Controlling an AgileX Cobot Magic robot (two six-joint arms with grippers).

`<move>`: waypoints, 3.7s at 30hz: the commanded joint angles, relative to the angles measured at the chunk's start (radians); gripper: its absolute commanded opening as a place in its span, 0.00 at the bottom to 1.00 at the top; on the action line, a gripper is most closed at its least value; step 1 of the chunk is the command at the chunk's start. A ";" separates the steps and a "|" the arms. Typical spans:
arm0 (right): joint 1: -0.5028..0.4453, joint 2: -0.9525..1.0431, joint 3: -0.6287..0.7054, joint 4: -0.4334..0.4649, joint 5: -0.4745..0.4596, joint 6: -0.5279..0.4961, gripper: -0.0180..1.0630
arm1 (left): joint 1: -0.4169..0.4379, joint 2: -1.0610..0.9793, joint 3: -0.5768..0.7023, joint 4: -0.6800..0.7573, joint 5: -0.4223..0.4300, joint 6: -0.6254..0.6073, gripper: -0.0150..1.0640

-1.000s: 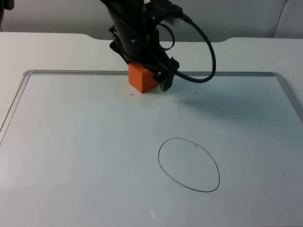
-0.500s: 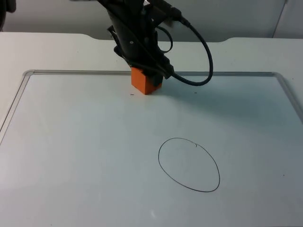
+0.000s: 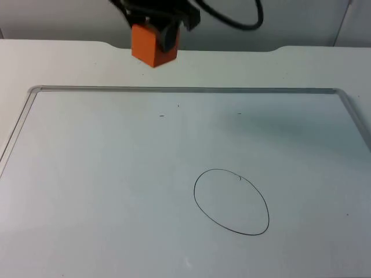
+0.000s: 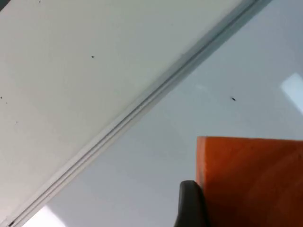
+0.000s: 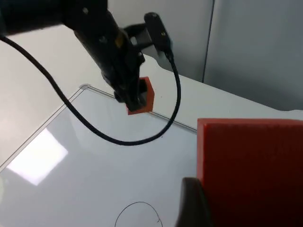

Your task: Pick up one cube with the left hand and another cube with the right hand. First place the cube in the right hand at the target position, then stack the cube in the left hand on top.

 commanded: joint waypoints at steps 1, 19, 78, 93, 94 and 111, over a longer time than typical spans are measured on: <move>0.004 -0.001 0.006 0.007 -0.022 -0.004 0.01 | -0.007 -0.067 0.003 -0.070 0.036 0.028 0.01; 0.004 0.042 0.006 0.034 0.093 0.003 0.01 | -0.007 -0.578 0.757 -0.100 -0.051 0.022 0.01; 0.298 0.978 0.324 -0.215 -0.624 0.465 0.01 | -0.007 -0.909 1.315 -0.191 -0.318 -0.002 0.01; 0.298 0.978 0.324 -0.173 -0.618 0.475 0.01 | -0.007 -0.909 1.315 -0.201 -0.322 0.002 0.01; 0.298 0.978 0.324 -0.173 -0.618 0.475 0.01 | -0.007 -0.909 1.315 -0.201 -0.322 0.002 0.01; 0.298 0.978 0.324 -0.155 -0.618 0.475 0.05 | -0.007 -0.909 1.315 -0.201 -0.324 0.002 0.01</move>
